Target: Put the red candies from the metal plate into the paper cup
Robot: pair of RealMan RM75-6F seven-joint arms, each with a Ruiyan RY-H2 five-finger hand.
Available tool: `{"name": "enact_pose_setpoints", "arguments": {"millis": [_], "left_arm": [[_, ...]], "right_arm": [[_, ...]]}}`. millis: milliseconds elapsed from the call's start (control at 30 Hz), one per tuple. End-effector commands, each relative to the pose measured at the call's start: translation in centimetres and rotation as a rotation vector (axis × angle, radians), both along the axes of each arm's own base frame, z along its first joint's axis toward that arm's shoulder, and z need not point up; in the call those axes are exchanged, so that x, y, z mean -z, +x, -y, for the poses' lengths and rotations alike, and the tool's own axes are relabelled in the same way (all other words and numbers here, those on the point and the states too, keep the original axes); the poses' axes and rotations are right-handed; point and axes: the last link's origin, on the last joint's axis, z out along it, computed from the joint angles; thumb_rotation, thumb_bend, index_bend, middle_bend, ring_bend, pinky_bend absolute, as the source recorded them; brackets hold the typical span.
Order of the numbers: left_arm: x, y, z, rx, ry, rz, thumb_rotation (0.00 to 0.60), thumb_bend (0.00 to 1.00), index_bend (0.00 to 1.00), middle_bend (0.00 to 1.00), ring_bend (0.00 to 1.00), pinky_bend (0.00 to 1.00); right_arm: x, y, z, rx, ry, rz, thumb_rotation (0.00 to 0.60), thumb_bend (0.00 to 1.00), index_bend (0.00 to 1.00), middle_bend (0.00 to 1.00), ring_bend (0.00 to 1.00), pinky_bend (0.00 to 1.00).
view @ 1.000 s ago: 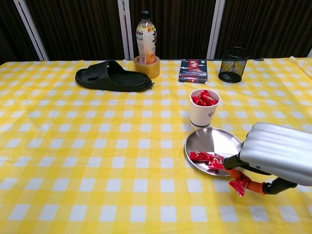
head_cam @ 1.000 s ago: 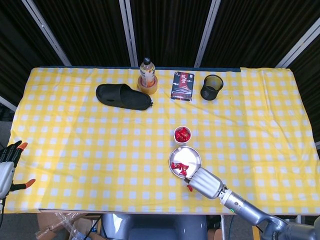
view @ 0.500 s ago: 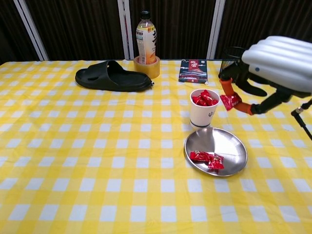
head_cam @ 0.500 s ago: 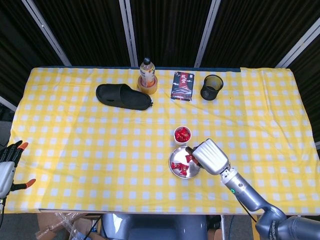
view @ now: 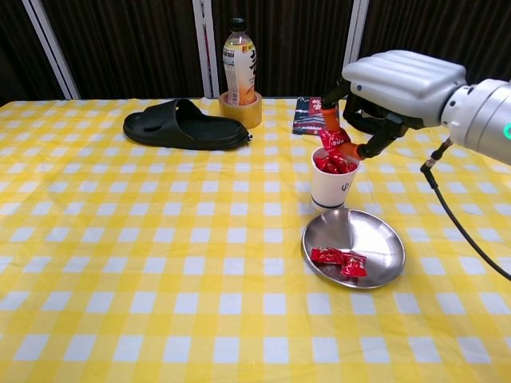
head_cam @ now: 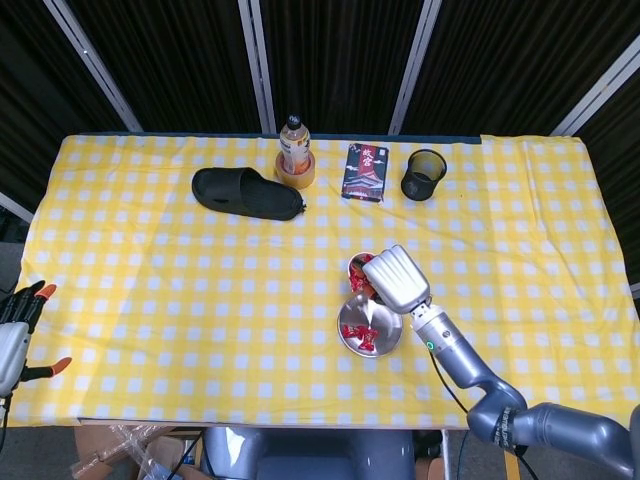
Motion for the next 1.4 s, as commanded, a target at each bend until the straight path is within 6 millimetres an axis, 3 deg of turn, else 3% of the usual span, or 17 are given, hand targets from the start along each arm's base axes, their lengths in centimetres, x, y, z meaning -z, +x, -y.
{"name": "enact_pose_setpoints", "arguments": {"millis": [33,567,767,1167,1400], "left_arm": [[0.0,0.0,0.0,-0.001,0.0,0.001,0.6,0.05,0.01,0.0,0.0,0.0],[0.0,-0.2,-0.1,-0.017,-0.008,0.005,0.6,0.05,0.01,0.0,0.0,0.0],[0.0,-0.1,-0.1,-0.016,-0.006,0.005,0.6,0.05,0.01,0.0,0.0,0.0],[-0.1,-0.1,0.0,-0.012,-0.001,0.008,0.6,0.05,0.01,0.0,0.0,0.0],[-0.1,0.0,0.0,-0.002,0.004,0.01,0.6,0.05,0.01,0.0,0.0,0.0]], "right_arm": [[0.9,0.2,0.6,0.017,0.003,-0.002,0.6,0.42,0.58,0.86,0.92,0.97],[2.8,-1.8,2.1,0.079,-0.038,-0.05,0.6,0.42,0.58,0.85,0.92,0.97],[2.7,-2.3,2.1,0.097,-0.065,-0.049,0.6,0.42,0.49,0.85,0.92,0.97],[1.1,-2.9,1.6,0.083,-0.13,-0.06,0.6,0.42,0.37,0.86,0.92,0.97],[-2.0,-2.9,0.1,0.057,-0.209,0.047,0.6,0.42,0.35,0.82,0.87,0.92]]}}
